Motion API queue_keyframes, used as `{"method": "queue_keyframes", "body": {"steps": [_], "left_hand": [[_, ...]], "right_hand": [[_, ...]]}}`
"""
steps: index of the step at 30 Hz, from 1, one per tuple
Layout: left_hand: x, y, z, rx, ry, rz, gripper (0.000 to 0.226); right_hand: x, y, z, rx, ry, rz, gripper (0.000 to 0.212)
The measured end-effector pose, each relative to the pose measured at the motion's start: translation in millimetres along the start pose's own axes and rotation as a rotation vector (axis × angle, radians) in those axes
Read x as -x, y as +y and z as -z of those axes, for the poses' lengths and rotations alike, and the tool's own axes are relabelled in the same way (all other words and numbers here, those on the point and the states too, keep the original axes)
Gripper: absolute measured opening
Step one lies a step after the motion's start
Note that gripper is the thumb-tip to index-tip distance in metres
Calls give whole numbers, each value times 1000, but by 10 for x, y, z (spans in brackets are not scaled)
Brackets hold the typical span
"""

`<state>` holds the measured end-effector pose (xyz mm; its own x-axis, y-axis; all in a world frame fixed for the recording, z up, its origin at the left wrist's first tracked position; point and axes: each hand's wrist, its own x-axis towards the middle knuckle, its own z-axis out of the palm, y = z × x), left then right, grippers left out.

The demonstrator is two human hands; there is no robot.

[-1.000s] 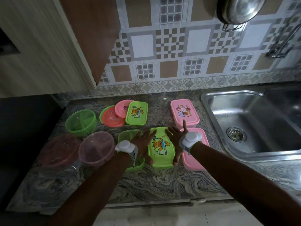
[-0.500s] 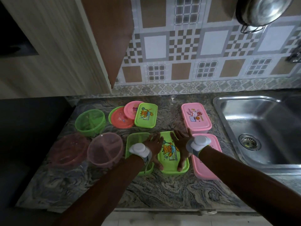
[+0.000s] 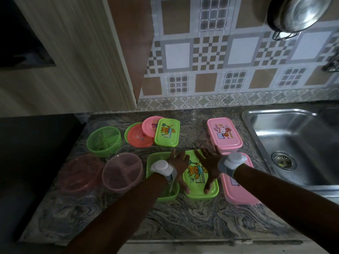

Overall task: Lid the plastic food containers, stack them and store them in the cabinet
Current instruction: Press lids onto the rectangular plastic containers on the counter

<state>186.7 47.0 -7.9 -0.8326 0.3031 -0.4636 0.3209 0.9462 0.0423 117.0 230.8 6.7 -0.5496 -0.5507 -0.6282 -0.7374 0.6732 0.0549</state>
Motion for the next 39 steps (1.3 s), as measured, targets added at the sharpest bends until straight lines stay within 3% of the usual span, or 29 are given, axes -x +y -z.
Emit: {"method": "queue_keyframes", "body": {"steps": [5,9,12,14,17,21,24,28,33,39], "left_hand": [[0,-276,171,225,123,112,136],[-1,-789,372,252,187,261,124],[-46,-1193,378,249,241,231,111],[-136,-1407,348,310,298,224,93],[-251,-1635,300,389,316,374,70],[-470,-1824,233,298,291,358,66],[-702,-1935,294,264,281,330,65],[-1010,-2069,329,325,221,361,66],[-1254,-2070,228,336,205,413,65],[-1309,-2078,190,490,358,439,59]], "right_hand": [[-243,116,286,-108,194,-39,147],[-526,81,523,-196,338,-57,123],[-754,21,628,-213,429,-106,115],[-908,-27,656,-224,434,-137,113],[-1101,-139,673,-325,415,-136,105],[-1307,-261,720,-315,426,-155,107],[-1478,-262,760,-361,434,-158,91],[-1680,-211,701,-409,414,-136,112],[-1902,-104,543,-315,461,-145,121],[-1942,20,508,-317,485,-106,124]]}}
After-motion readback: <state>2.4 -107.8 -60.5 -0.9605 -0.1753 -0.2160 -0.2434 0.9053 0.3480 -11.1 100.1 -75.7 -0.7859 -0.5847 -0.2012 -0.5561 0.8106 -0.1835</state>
